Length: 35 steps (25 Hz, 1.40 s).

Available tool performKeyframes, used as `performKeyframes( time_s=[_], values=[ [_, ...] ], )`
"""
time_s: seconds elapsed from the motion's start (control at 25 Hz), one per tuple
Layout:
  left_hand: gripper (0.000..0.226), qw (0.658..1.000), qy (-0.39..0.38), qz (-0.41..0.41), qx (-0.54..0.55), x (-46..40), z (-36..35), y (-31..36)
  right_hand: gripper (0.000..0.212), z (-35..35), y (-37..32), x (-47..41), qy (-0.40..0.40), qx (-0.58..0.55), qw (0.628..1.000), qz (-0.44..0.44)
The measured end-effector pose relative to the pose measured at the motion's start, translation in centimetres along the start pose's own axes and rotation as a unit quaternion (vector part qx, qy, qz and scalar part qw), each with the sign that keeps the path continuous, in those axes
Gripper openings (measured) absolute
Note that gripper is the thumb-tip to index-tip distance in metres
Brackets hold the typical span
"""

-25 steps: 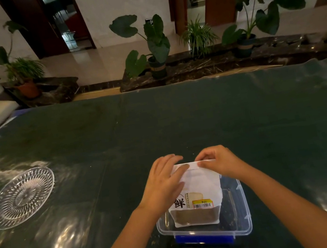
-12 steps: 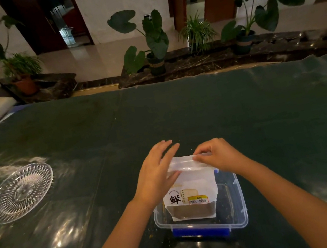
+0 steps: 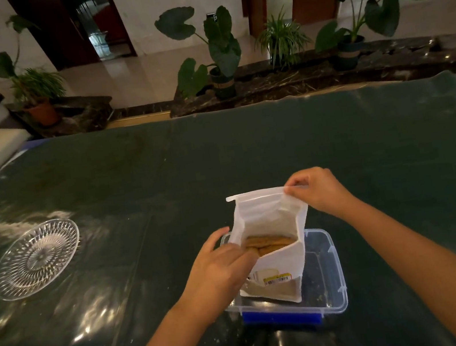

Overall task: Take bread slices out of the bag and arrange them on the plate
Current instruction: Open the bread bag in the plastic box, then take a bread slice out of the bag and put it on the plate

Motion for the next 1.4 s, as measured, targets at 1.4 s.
performKeyframes(
  time_s=[1.4],
  values=[
    [0.019, 0.851, 0.016, 0.503, 0.150, 2.3, 0.1, -8.2, 0.090, -5.2, -4.6, 8.3, -0.129, 0.413, 0.878, 0.206]
  ],
)
Point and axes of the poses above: each hand's wrist, its own x-axis away from the middle knuckle, its own z-axis out of the back of the hand, y = z × x, the point moved 10 cm from there along -x, towards the middle knuckle, and after that the axes turned 15 degrees about x, right-handed, at the moved point
